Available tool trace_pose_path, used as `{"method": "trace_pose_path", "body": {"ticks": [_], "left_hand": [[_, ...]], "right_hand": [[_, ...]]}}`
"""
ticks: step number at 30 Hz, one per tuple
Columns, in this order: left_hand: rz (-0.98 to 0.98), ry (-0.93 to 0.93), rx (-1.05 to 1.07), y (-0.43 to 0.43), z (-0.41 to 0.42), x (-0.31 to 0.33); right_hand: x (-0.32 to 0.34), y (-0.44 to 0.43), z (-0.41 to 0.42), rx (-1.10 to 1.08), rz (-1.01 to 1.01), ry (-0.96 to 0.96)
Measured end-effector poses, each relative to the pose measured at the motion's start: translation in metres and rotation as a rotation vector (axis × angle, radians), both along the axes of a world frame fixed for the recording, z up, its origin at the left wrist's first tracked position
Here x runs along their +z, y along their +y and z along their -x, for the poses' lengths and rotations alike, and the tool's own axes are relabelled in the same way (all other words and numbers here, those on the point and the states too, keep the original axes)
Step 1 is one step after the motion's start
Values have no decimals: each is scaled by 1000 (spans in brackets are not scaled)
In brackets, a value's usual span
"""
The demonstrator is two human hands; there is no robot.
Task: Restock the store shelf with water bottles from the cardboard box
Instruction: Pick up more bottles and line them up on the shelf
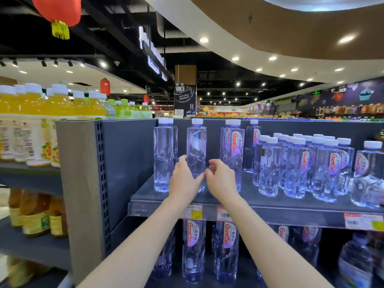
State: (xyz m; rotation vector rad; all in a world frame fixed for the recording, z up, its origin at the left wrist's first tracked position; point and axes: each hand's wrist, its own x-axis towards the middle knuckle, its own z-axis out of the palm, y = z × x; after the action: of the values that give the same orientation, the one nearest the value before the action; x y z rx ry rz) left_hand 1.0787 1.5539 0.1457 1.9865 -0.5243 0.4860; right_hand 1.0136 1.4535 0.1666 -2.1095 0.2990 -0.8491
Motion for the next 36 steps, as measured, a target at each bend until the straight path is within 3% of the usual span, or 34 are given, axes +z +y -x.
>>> {"method": "trace_pose_path", "body": {"ticks": [6, 11, 15, 22, 27, 36], "left_hand": [[-66, 14, 14, 6, -8, 5], [72, 118, -205, 17, -17, 5], [119, 159, -254, 21, -17, 4], [1, 90, -164, 14, -12, -1], [143, 120, -183, 15, -11, -4], [79, 88, -198, 14, -19, -4]], "right_hand": [[-2, 14, -11, 183, -182, 129], [-7, 4, -16, 106, -260, 45], [-9, -1, -17, 78, -254, 15], [-14, -3, -19, 111, -203, 17], [-16, -5, -17, 84, -263, -48], [-20, 2, -16, 97, -203, -74]]}}
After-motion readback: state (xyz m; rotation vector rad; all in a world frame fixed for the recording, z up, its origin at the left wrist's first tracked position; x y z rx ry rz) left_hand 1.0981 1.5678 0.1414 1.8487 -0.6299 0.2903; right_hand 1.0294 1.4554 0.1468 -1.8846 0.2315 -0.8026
